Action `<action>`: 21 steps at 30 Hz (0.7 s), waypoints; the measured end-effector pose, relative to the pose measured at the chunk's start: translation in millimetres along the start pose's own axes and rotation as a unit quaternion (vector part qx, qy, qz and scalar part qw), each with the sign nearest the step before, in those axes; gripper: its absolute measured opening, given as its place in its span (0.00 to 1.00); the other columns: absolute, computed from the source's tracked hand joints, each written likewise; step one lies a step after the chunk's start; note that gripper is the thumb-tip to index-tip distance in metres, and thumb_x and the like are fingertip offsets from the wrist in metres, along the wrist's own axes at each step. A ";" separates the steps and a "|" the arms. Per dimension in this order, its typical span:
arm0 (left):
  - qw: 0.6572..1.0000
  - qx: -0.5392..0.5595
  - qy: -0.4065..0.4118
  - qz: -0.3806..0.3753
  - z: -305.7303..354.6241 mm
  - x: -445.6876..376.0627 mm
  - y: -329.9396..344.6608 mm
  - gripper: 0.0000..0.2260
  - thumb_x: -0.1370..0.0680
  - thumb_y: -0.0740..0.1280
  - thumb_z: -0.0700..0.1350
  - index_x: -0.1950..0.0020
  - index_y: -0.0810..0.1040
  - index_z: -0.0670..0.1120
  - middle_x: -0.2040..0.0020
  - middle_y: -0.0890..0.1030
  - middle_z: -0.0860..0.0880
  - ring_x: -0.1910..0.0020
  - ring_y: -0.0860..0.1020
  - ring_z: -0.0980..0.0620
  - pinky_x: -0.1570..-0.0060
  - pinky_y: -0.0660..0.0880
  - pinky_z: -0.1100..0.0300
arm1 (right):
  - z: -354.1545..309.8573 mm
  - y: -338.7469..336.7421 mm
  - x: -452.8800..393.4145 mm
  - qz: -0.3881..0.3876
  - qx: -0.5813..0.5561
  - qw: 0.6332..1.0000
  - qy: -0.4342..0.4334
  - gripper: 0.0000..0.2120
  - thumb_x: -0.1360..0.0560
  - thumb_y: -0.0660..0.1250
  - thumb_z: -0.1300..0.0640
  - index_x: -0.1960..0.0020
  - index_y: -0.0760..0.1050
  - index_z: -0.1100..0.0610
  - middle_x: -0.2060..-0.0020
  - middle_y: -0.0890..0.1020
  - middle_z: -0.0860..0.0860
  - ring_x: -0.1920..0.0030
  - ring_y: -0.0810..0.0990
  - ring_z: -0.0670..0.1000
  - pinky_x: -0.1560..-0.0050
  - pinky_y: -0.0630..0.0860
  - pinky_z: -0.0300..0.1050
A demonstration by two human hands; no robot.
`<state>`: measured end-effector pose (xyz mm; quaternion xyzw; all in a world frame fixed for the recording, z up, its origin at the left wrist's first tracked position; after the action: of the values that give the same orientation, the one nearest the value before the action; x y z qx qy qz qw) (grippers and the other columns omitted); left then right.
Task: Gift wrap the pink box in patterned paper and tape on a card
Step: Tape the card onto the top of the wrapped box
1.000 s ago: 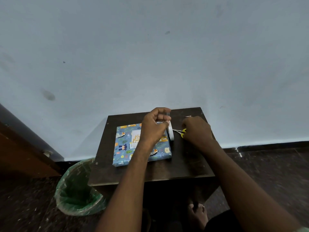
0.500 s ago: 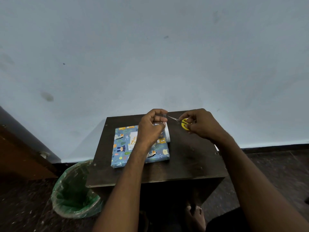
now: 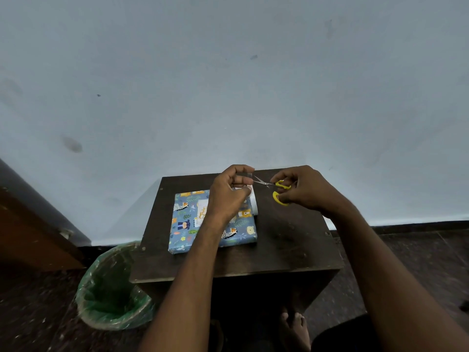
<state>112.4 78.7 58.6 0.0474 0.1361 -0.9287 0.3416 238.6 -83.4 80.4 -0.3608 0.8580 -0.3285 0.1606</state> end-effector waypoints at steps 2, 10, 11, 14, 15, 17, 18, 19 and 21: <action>1.000 0.002 0.007 -0.009 2.4 1.5 3.4 0.21 0.26 0.69 0.27 0.40 0.85 0.48 0.54 0.88 0.49 0.51 0.85 0.56 0.50 0.81 0.62 | -2.9 0.9 -0.1 0.006 0.003 1.000 -0.008 0.16 0.34 0.79 0.63 0.49 0.86 0.48 0.60 0.86 0.49 0.57 0.83 0.45 0.53 0.79 0.45; 0.999 0.001 0.014 -0.030 4.5 3.2 8.0 0.22 0.25 0.69 0.27 0.41 0.85 0.50 0.52 0.88 0.49 0.47 0.86 0.54 0.45 0.82 0.54 | -10.9 2.2 -2.2 0.017 0.018 0.999 -0.025 0.16 0.32 0.79 0.62 0.47 0.87 0.49 0.61 0.83 0.42 0.60 0.79 0.40 0.60 0.72 0.36; 0.999 0.000 0.016 -0.033 5.5 3.5 8.7 0.22 0.25 0.69 0.27 0.41 0.85 0.50 0.51 0.88 0.50 0.47 0.86 0.55 0.45 0.82 0.55 | -11.7 2.1 -2.0 0.020 0.019 0.999 -0.027 0.15 0.32 0.79 0.62 0.48 0.87 0.49 0.61 0.83 0.41 0.59 0.79 0.40 0.61 0.72 0.37; 0.999 -0.002 0.019 -0.037 6.4 3.5 9.7 0.21 0.26 0.69 0.27 0.41 0.85 0.50 0.50 0.88 0.52 0.47 0.86 0.56 0.46 0.82 0.59 | -13.7 0.5 -2.2 0.033 0.029 0.998 -0.034 0.15 0.33 0.79 0.61 0.49 0.87 0.47 0.62 0.83 0.42 0.59 0.79 0.40 0.61 0.71 0.38; 0.999 -0.002 0.019 -0.037 6.3 3.6 9.3 0.21 0.26 0.69 0.27 0.40 0.85 0.50 0.49 0.88 0.53 0.47 0.86 0.56 0.46 0.82 0.60 | -14.2 -0.5 -2.5 0.037 0.034 0.998 -0.035 0.15 0.32 0.79 0.61 0.50 0.87 0.46 0.63 0.83 0.41 0.60 0.79 0.39 0.62 0.71 0.37; 0.999 -0.003 0.018 -0.038 5.6 3.0 8.7 0.22 0.26 0.70 0.27 0.40 0.85 0.50 0.50 0.88 0.52 0.48 0.86 0.55 0.46 0.82 0.58 | -14.5 -1.8 -3.3 0.041 0.041 0.998 -0.037 0.14 0.31 0.79 0.61 0.50 0.87 0.46 0.64 0.83 0.41 0.60 0.79 0.37 0.63 0.70 0.35; 0.999 -0.006 0.017 -0.038 4.9 2.5 8.6 0.22 0.26 0.70 0.28 0.40 0.85 0.51 0.50 0.88 0.52 0.48 0.86 0.54 0.45 0.83 0.56 | -14.5 -2.0 -3.9 0.043 0.045 0.997 -0.036 0.14 0.31 0.79 0.61 0.50 0.87 0.46 0.64 0.83 0.42 0.61 0.79 0.37 0.63 0.69 0.36; 0.999 -0.009 0.016 -0.040 4.6 2.6 8.6 0.23 0.26 0.70 0.29 0.40 0.85 0.53 0.51 0.88 0.52 0.48 0.86 0.54 0.46 0.83 0.54 | -14.7 -2.1 -4.3 0.044 0.050 0.997 -0.035 0.14 0.31 0.79 0.61 0.50 0.87 0.46 0.64 0.83 0.43 0.62 0.79 0.38 0.63 0.69 0.37; 0.999 -0.014 0.013 -0.037 4.1 2.4 8.3 0.24 0.26 0.71 0.29 0.38 0.84 0.54 0.52 0.88 0.52 0.50 0.86 0.54 0.47 0.83 0.53 | -15.0 -1.9 -5.3 0.043 0.058 0.997 -0.036 0.14 0.31 0.78 0.61 0.50 0.87 0.45 0.64 0.84 0.45 0.62 0.79 0.40 0.62 0.69 0.38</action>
<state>116.0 70.0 60.3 0.0498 0.1550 -0.9382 0.3055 235.6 -73.8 92.9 -0.3251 0.8458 -0.3572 0.2266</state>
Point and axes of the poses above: each hand's wrist, its own x-axis away from the middle knuckle, its own y-axis out of the palm, z = x × y, the point moved 9 cm from there along -x, towards the middle knuckle
